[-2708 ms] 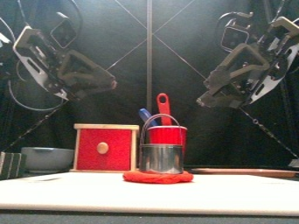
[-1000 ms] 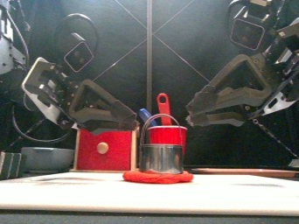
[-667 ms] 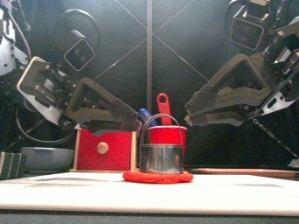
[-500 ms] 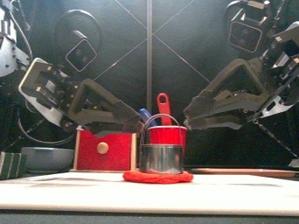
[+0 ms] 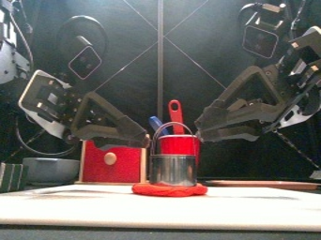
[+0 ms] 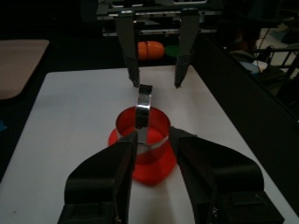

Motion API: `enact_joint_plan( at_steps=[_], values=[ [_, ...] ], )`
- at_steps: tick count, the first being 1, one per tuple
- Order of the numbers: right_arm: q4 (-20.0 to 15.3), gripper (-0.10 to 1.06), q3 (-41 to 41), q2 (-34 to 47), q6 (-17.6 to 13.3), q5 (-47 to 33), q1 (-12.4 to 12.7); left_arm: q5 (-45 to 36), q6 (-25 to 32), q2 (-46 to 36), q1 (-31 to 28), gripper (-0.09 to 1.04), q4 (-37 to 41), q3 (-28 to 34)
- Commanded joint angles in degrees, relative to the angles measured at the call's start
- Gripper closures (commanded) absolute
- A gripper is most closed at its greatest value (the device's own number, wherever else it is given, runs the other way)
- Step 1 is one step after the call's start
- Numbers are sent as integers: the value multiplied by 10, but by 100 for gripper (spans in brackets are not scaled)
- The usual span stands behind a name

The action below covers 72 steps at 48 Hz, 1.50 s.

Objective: Get the cutter from the drawer then cut the dough then place the extra dough in the bowl
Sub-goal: Cut the dough

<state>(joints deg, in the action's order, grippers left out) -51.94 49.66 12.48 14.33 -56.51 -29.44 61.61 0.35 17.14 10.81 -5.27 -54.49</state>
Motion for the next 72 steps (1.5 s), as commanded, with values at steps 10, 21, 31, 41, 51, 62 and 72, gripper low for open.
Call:
enact_joint_plan(
  at_steps=[10,21,31,41,51,62,72],
  values=[
    [3,14,-13,-7,2,7,7,2,1,-11,-8,19,15,14],
    [5,14,-20,-1,4,10,14,2,0,-5,-9,19,18,19],
    [5,14,-22,1,3,10,15,-17,0,5,-9,19,19,33],
    [5,16,-24,5,4,10,16,-33,0,6,-8,20,19,35],
    [5,21,-25,9,4,10,16,-39,0,6,-9,21,18,36],
    [5,23,-25,11,4,14,20,-39,0,6,-10,22,17,36],
    [6,24,-26,12,4,17,23,-39,0,7,-12,22,17,36]
  ],
)
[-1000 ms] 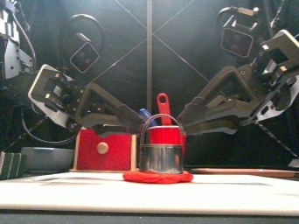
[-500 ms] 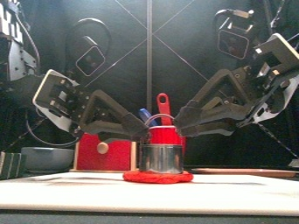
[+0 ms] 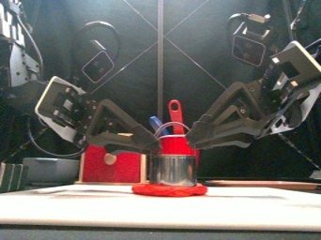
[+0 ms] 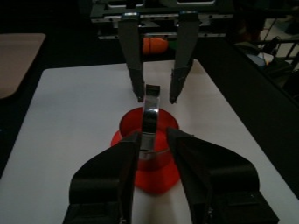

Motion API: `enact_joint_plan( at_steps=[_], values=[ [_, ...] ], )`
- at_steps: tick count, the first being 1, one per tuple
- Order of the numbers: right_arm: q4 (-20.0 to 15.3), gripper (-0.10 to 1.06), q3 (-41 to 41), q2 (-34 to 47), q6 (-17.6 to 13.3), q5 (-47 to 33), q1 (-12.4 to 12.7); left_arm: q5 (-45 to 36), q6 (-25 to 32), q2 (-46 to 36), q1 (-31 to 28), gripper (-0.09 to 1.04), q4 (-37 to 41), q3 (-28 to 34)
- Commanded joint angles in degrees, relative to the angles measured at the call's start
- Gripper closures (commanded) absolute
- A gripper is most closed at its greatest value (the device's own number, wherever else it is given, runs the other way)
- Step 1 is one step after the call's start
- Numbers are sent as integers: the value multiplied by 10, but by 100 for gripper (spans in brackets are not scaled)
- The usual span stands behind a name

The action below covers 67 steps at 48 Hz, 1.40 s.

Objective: Get the cutter from the drawer then cut the dough then place the extra dough in the bowl
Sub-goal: Cut the dough

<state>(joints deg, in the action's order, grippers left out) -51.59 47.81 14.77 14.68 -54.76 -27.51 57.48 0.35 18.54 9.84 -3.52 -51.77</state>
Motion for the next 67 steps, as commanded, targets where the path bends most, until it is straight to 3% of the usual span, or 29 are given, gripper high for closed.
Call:
enact_joint_plan(
  at_steps=[1,14,30,42,67],
  values=[
    [2,23,-8,-11,0,0,4,3,0,-6,-4,22,-1,9],
    [3,24,-12,-4,0,8,7,3,0,1,-4,23,-1,11],
    [3,26,-14,-2,1,11,10,1,0,2,-4,31,-4,9],
    [3,35,-15,3,0,16,10,-18,0,2,-4,31,-3,10],
    [2,35,-19,14,-2,43,16,-27,-2,12,-4,31,-4,10]
  ],
)
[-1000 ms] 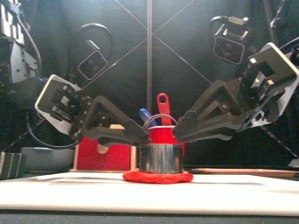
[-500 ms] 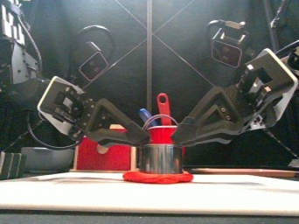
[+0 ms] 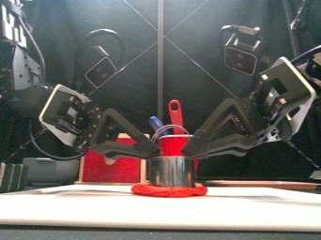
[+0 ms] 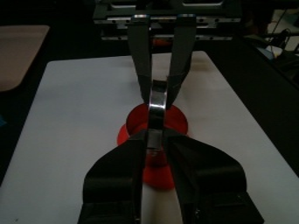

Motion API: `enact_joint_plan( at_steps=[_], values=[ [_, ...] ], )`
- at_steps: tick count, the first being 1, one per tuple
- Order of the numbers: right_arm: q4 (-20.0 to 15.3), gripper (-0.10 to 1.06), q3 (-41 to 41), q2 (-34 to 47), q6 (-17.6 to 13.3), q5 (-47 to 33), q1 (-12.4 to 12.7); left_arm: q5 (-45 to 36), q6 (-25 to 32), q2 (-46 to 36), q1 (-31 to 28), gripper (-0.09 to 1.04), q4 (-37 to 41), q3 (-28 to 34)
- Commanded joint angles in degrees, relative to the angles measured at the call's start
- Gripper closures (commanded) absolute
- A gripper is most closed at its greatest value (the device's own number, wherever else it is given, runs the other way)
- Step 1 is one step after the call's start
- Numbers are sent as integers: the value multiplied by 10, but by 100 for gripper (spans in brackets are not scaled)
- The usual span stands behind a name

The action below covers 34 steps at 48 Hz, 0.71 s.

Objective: Get the cutter from the drawer then cut the dough then place the extra dough in the bowl
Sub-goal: Cut the dough

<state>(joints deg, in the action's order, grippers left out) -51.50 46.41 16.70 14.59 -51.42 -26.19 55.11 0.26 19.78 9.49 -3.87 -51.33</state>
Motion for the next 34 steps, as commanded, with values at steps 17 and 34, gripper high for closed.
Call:
enact_joint_plan(
  at_steps=[17,34],
  values=[
    [-2,35,-5,0,-4,29,3,-3,-4,4,-1,31,0,5],
    [-3,35,-7,0,-4,54,3,-4,-6,17,1,31,-6,6]
  ],
)
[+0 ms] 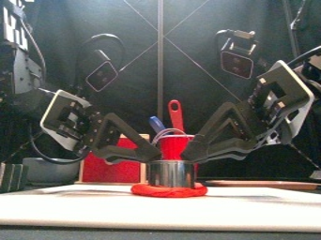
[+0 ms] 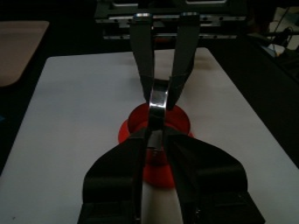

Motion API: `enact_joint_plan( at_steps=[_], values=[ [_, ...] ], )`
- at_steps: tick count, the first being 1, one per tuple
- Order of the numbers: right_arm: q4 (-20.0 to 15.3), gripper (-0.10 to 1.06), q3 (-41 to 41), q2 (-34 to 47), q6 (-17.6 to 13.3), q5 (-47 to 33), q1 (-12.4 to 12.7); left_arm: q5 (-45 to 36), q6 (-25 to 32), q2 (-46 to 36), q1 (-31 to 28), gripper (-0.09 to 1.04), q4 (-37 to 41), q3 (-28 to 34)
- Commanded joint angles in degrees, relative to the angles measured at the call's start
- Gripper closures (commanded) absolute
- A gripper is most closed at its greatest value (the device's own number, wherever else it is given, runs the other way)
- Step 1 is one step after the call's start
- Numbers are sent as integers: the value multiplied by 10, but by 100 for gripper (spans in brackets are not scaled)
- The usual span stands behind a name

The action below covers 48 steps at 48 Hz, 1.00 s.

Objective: Get the cutter from the drawer then cut the dough then place the extra dough in the bowl
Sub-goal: Cut the dough

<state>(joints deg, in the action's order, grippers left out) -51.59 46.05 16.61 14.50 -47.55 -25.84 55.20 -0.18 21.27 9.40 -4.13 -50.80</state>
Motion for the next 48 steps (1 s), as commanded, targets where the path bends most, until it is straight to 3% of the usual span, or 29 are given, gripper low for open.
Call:
enact_joint_plan(
  at_steps=[1,48],
  values=[
    [-2,35,-4,1,-4,16,-1,-4,-2,3,3,31,-4,1],
    [-2,35,-8,1,-5,54,2,-31,-3,11,23,31,-40,-7]
  ],
)
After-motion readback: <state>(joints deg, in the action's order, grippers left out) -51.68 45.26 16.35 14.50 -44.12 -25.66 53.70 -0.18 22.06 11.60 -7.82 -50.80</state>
